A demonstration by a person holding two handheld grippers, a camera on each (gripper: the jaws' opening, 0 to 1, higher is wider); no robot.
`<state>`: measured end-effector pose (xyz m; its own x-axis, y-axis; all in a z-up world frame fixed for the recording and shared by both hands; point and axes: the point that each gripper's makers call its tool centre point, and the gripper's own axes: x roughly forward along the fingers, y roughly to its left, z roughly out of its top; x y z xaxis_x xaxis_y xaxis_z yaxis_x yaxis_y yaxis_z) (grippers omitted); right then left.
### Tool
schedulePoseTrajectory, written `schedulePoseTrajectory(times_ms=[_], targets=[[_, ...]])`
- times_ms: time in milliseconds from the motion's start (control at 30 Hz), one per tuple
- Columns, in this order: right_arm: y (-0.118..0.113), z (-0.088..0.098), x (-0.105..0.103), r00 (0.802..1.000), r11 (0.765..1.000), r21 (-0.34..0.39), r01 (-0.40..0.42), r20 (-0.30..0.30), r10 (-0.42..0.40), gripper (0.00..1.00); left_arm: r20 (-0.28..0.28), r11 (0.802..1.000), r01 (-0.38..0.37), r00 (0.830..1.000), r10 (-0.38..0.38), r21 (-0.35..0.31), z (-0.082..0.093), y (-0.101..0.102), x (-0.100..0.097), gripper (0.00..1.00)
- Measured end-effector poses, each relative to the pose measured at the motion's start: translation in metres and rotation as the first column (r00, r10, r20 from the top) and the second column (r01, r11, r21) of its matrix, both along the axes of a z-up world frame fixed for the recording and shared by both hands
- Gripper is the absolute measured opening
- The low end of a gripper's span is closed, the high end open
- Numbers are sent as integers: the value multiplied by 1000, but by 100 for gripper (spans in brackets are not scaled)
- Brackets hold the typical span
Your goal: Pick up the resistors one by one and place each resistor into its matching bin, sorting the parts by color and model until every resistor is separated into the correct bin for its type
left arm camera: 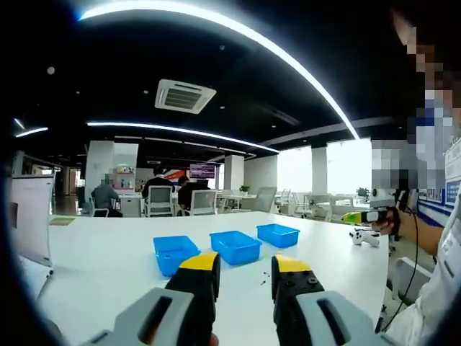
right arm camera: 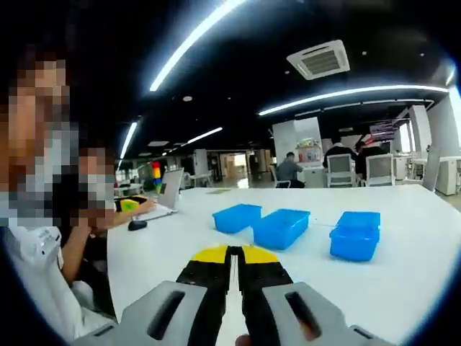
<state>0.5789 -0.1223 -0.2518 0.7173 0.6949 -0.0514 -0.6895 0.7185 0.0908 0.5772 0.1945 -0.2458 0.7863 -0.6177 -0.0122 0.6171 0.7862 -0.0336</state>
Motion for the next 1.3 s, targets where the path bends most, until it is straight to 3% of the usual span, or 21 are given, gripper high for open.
schedulePoseTrajectory(times_ms=[233,500,800,967,1167,1300], targets=[[-6,2,3,1000,1000,3,25,-4,-25,7,-3,1000,-2,1000,2,-1,-1,1,0,30],[33,16,22,1000,1000,-12,-27,-6,27,7,2,1000,-1,1000,1,-2,2,0,-2,30],[105,32,70,994,994,-20,-105,-38,104,7,16,1000,-9,1000,9,-12,7,8,-4,30],[149,31,101,987,986,-53,-156,-55,153,7,21,1000,-7,1000,7,-20,10,10,-4,30],[207,24,145,976,974,-106,-199,-107,188,7,25,1000,-1,1000,2,-28,11,9,-5,30],[237,21,188,977,974,-134,-185,-127,168,7,26,1000,0,1000,0,-28,11,8,-5,30]])
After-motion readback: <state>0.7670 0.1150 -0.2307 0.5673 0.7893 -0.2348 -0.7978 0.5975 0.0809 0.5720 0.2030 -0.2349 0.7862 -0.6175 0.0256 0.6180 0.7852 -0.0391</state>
